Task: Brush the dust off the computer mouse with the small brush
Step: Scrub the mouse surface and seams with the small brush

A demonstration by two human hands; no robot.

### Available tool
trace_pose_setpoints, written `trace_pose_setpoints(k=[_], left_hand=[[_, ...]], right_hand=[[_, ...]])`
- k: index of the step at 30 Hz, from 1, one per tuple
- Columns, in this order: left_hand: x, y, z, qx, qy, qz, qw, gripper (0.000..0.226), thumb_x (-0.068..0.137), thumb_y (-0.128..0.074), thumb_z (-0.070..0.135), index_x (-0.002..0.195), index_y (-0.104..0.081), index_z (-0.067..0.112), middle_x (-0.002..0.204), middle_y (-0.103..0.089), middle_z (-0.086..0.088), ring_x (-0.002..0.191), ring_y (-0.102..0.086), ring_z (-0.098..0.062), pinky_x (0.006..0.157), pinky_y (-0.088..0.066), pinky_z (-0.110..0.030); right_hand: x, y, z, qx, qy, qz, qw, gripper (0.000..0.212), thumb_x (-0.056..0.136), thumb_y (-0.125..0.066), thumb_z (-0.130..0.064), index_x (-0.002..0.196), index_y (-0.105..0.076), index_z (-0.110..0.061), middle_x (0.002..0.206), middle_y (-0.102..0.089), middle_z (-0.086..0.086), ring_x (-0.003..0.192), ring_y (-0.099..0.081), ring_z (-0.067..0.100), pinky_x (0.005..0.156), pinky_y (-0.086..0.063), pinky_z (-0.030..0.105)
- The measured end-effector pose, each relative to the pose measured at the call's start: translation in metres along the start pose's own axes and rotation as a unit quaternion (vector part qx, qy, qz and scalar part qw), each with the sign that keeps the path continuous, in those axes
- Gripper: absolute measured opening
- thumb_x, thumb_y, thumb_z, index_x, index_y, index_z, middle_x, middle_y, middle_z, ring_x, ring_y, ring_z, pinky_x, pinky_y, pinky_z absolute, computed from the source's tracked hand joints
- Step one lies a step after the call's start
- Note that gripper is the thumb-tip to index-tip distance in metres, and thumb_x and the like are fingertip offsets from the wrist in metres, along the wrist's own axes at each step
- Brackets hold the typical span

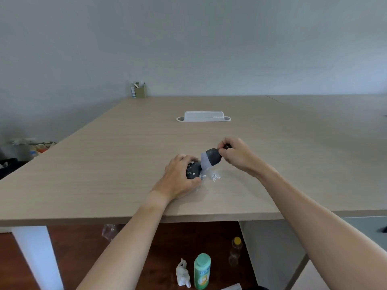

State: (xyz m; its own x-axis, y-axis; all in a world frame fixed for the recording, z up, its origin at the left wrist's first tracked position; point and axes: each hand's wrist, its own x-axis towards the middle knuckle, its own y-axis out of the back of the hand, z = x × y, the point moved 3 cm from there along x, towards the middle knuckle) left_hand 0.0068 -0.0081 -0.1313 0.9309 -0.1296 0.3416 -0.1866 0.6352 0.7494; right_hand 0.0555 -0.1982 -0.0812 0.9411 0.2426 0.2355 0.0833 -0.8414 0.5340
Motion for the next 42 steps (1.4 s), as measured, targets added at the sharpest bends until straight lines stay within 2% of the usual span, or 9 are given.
trace_pose_setpoints(k=[4,10,15,22,27,32,35,39,42], left_hand=[[0.000,-0.001,-0.002,-0.003,0.007,0.012,1.000,0.066,0.059,-0.052,0.059,0.119,-0.054,0.031,0.113,-0.049,0.008,0.115,-0.046,-0.016,0.104,-0.035,-0.038],[-0.001,-0.002,0.000,-0.008,0.008,0.009,1.000,0.063,0.061,-0.052,0.058,0.119,-0.054,0.034,0.113,-0.049,0.009,0.115,-0.046,-0.016,0.106,-0.035,-0.039],[-0.004,-0.004,-0.004,-0.005,0.004,0.007,1.000,0.049,0.058,-0.046,0.053,0.104,-0.045,0.035,0.107,-0.043,0.009,0.102,-0.041,-0.011,0.102,-0.038,-0.040],[-0.002,0.002,-0.002,-0.033,0.001,0.014,0.999,0.071,0.064,-0.050,0.041,0.134,-0.043,0.032,0.123,-0.043,0.011,0.123,-0.043,-0.011,0.108,-0.036,-0.041],[-0.001,-0.001,-0.005,-0.025,0.007,0.029,0.999,0.069,0.065,-0.050,0.045,0.133,-0.040,0.035,0.117,-0.046,0.010,0.116,-0.044,-0.012,0.107,-0.036,-0.041],[0.000,-0.004,-0.007,-0.031,0.031,0.037,0.998,0.067,0.069,-0.057,0.045,0.132,-0.038,0.036,0.117,-0.046,0.009,0.115,-0.046,-0.011,0.107,-0.036,-0.038],[0.000,-0.003,-0.006,-0.033,0.030,0.040,0.998,0.065,0.070,-0.057,0.039,0.133,-0.039,0.034,0.115,-0.048,0.010,0.116,-0.045,-0.011,0.107,-0.035,-0.037],[0.000,-0.002,-0.007,-0.022,0.030,0.038,0.999,0.066,0.068,-0.054,0.037,0.132,-0.039,0.033,0.113,-0.048,0.010,0.116,-0.043,-0.016,0.105,-0.032,-0.035],[0.000,-0.002,-0.005,-0.021,0.030,0.038,0.999,0.067,0.067,-0.051,0.034,0.133,-0.038,0.033,0.115,-0.049,0.009,0.115,-0.041,-0.018,0.103,-0.029,-0.032]], right_hand=[[-0.003,-0.012,-0.005,0.023,0.002,-0.069,0.997,0.026,0.083,-0.048,0.005,0.070,-0.056,-0.016,0.060,-0.050,0.001,0.055,-0.044,0.017,0.053,-0.034,0.028],[-0.001,-0.002,-0.007,-0.057,0.028,0.070,0.996,0.017,0.084,-0.051,-0.001,0.080,-0.059,-0.015,0.070,-0.054,-0.007,0.065,-0.047,0.008,0.056,-0.034,0.024],[-0.002,-0.018,0.004,0.072,-0.023,-0.048,0.996,0.023,0.083,-0.048,0.005,0.071,-0.055,-0.014,0.060,-0.049,0.004,0.053,-0.044,0.020,0.049,-0.034,0.029],[0.008,-0.002,-0.006,-0.076,0.015,0.071,0.994,0.022,0.084,-0.048,-0.003,0.073,-0.054,-0.020,0.073,-0.055,-0.008,0.071,-0.048,0.008,0.057,-0.033,0.022],[0.007,-0.010,-0.010,0.029,-0.009,-0.007,1.000,0.023,0.081,-0.051,-0.001,0.067,-0.057,-0.018,0.060,-0.054,-0.003,0.056,-0.048,0.016,0.054,-0.036,0.027],[0.007,-0.008,-0.008,-0.087,-0.005,0.026,0.996,0.021,0.083,-0.047,-0.002,0.074,-0.057,-0.017,0.073,-0.056,-0.007,0.074,-0.050,0.014,0.057,-0.036,0.023],[0.008,0.000,-0.009,-0.049,-0.020,0.062,0.997,0.020,0.083,-0.046,-0.004,0.073,-0.059,-0.016,0.070,-0.056,-0.006,0.070,-0.050,0.015,0.056,-0.037,0.026],[0.007,-0.008,-0.012,0.036,-0.046,-0.001,0.998,0.021,0.079,-0.049,-0.002,0.066,-0.058,-0.016,0.061,-0.054,0.000,0.058,-0.047,0.019,0.055,-0.036,0.030],[0.006,-0.010,-0.012,-0.056,-0.032,-0.013,0.998,0.020,0.080,-0.047,-0.001,0.072,-0.061,-0.013,0.068,-0.058,-0.004,0.068,-0.051,0.018,0.055,-0.036,0.027]])
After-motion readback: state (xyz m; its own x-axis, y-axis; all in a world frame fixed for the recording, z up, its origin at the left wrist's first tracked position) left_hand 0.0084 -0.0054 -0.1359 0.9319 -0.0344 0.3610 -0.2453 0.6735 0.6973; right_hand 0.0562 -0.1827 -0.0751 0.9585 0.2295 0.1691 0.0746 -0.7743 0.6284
